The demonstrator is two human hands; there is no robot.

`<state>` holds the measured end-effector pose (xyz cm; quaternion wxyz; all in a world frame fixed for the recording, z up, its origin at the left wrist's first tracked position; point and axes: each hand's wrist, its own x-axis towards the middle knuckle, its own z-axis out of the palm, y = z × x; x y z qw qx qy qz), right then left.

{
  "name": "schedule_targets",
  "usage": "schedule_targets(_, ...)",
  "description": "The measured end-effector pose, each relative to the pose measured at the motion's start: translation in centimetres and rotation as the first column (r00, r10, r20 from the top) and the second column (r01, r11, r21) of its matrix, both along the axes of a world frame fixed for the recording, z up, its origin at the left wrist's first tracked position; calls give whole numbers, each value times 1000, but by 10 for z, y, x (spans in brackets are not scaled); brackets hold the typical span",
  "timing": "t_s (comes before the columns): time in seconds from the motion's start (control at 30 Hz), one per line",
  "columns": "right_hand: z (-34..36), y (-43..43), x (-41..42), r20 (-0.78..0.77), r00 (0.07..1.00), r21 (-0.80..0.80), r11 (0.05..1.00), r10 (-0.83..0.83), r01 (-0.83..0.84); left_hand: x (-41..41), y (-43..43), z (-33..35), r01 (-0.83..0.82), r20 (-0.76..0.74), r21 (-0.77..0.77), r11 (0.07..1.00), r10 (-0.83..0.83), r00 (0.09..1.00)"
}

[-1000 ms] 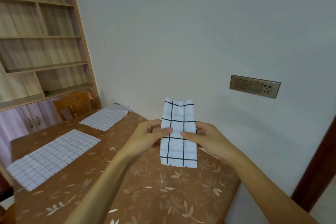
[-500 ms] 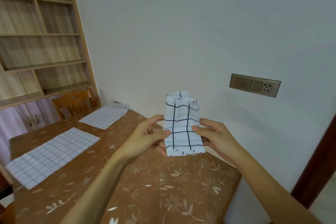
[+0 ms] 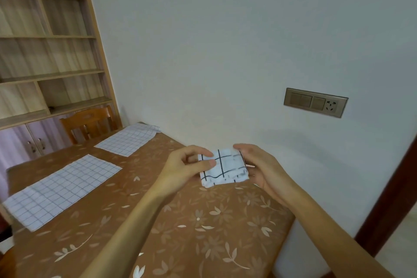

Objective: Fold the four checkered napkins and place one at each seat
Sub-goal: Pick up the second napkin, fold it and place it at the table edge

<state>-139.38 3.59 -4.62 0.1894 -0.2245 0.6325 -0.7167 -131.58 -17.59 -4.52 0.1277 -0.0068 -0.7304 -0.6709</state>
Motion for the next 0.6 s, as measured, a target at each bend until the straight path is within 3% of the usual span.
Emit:
schedule_targets(0.13, -14, -6, 5, 23, 999, 104, 994, 27, -29, -7, 9, -15, -152, -154, -87, 984, 138, 978)
schedule_targets(0.23, -27, -11, 5, -43, 998, 157, 987, -39, 45, -12, 15, -29, -205, -199, -144, 968, 174, 964)
schedule_targets(0.43, -50, -3, -3, -172, 982, 263, 957, -78, 121, -20, 12, -49, -78, 94, -91, 993, 86, 992)
schedule_targets(0.53, -60, 3, -8, -115, 988, 269, 954, -102, 130, -24, 6, -64, 34, 174, -75, 997, -21, 985)
schedule_targets(0.6, -74, -2, -10, -14, 977, 246, 946, -212, 209, -27, 8, -79, 63, 215, 3, 998, -62, 975)
